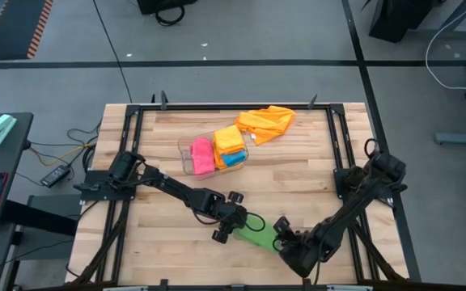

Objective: Fold microfiber towels
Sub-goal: Fold the green microfiber cloth

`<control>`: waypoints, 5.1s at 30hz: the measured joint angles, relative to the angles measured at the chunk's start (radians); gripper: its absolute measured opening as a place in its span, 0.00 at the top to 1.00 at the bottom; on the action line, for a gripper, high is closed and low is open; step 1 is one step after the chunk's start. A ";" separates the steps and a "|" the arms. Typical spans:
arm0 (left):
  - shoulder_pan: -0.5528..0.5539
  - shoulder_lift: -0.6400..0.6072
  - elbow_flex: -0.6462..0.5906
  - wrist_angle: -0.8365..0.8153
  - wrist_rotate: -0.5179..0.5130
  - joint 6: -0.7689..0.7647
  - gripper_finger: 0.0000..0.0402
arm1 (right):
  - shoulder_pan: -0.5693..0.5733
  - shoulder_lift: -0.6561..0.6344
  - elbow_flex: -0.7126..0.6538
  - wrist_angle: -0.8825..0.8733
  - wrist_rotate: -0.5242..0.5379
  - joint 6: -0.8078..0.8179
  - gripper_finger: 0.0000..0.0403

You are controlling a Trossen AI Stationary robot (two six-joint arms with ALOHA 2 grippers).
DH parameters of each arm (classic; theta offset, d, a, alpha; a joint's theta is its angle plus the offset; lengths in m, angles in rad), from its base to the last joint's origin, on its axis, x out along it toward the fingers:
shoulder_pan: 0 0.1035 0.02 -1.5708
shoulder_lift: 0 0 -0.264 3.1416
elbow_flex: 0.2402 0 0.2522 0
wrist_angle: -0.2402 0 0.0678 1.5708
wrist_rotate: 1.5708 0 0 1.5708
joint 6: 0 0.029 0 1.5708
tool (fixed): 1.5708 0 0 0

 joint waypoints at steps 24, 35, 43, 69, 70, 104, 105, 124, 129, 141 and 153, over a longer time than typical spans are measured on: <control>0.013 -0.036 0.002 -0.035 -0.003 0.033 0.59 | -0.047 0.091 0.002 0.108 -0.041 -0.139 0.92; 0.000 -0.106 0.002 -0.029 -0.003 0.040 0.52 | -0.093 0.032 0.063 0.037 -0.165 0.051 0.99; -0.068 -0.081 0.000 0.168 0.011 -0.058 0.54 | -0.145 0.034 0.217 -0.113 -0.361 0.231 0.99; -0.173 0.160 -0.001 0.562 -0.091 -0.261 0.80 | -0.215 0.034 0.267 -0.067 -0.515 0.499 0.98; -0.175 0.149 -0.001 0.543 -0.092 -0.254 0.81 | -0.215 0.034 0.267 -0.069 -0.519 0.493 0.98; -0.154 -0.060 -0.489 1.012 -0.215 -0.289 0.95 | -0.316 0.033 0.270 -0.050 -0.676 0.363 0.98; -0.152 -0.060 -0.489 1.005 -0.221 -0.289 0.95 | -0.324 0.033 0.270 -0.047 -0.687 0.348 0.98; -0.140 0.003 -0.488 0.972 -0.264 -0.269 0.95 | -0.415 0.076 0.270 0.016 -0.783 0.230 0.99; -0.139 0.011 -0.488 0.992 -0.262 -0.261 0.97 | -0.454 0.075 0.270 0.045 -0.718 0.136 0.99; -0.140 0.012 -0.488 0.990 -0.260 -0.259 0.96 | -0.551 0.081 0.200 0.189 -0.678 -0.045 0.99; -0.140 0.012 -0.488 0.987 -0.258 -0.259 0.94 | -0.573 0.082 0.091 0.347 -0.651 -0.041 0.93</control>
